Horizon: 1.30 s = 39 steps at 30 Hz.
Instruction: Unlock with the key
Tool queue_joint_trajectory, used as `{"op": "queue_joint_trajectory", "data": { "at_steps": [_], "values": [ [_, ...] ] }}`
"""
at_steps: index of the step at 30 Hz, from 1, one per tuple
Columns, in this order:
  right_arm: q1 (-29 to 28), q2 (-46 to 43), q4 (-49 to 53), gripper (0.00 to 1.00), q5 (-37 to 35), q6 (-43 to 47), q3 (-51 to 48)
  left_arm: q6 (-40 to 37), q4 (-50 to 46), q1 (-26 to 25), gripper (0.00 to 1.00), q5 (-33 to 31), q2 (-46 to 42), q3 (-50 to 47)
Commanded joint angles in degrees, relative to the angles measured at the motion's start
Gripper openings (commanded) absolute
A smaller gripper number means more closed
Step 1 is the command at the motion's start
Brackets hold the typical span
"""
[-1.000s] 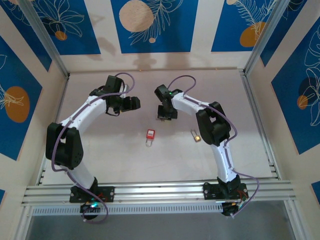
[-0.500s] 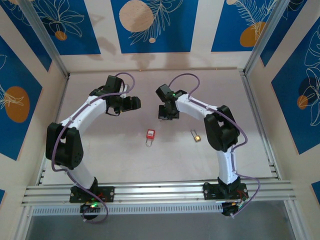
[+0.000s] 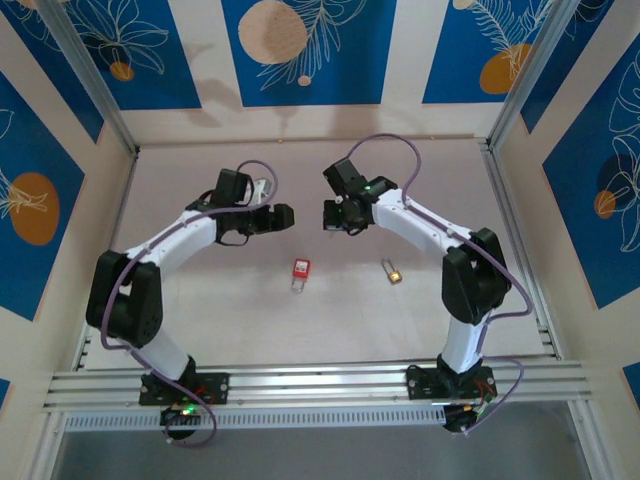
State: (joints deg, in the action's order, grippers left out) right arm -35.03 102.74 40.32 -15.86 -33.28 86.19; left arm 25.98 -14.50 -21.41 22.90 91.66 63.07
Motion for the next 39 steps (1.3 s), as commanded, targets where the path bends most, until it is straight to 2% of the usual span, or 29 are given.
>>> {"op": "queue_joint_trajectory", "data": {
  "at_steps": [1,2,3,5,7,12,15,19,21,28,33,39],
  "values": [
    [0.72,-3.67,1.01,0.0,0.77,1.58,-1.38,-1.61,15.09,-2.79,0.92,-3.4,-7.34,-6.12],
    [0.86,-4.47,0.99,0.01,0.78,1.82,-1.83,-2.35,19.18,-3.99,0.96,-6.83,-9.34,-9.66],
    [1.07,-5.01,1.02,0.01,0.82,2.03,-2.0,-3.44,25.78,-4.78,0.99,-7.33,-10.92,-13.58],
    [1.65,-6.37,1.08,0.01,1.51,2.48,-2.55,-6.87,41.93,-7.65,1.0,-10.51,-13.76,-22.91],
    [2.43,-7.51,0.91,0.01,2.34,2.87,-3.27,-11.93,49.95,-9.65,1.0,-10.02,-14.59,-27.55],
    [4.47,-11.09,0.97,0.01,5.27,4.1,-4.89,-22.18,52.56,-11.97,1.0,-3.38,-14.15,-28.98],
    [5.5,-13.14,1.83,0.01,7.46,5.2,-4.81,-27.09,51.82,-12.7,0.96,0.88,-13.89,-27.75],
    [6.26,-16.41,2.17,0.02,10.05,5.48,-5.28,-31.77,44.19,-13.61,0.83,5.28,-12.28,-22.02],
    [6.28,-17.72,2.14,0.02,11.2,5.17,-5.65,-32.93,44.23,-14.34,0.79,6.24,-11.28,-21.02],
    [5.95,-21.67,0.84,0.01,15.39,3.11,-7.47,-32.14,52.64,-17.86,0.74,3.36,-7.41,-21.92],
    [5.22,-23.4,0.03,0.02,17.06,1.78,-8.69,-31.76,56.72,-20.02,0.65,2.99,-4.37,-22.11],
    [4.41,-25.1,-1.06,0.02,18.03,0.52,-11.14,-31.25,62.43,-21.04,0.62,0.62,-2.64,-23.6]
  ]
}}
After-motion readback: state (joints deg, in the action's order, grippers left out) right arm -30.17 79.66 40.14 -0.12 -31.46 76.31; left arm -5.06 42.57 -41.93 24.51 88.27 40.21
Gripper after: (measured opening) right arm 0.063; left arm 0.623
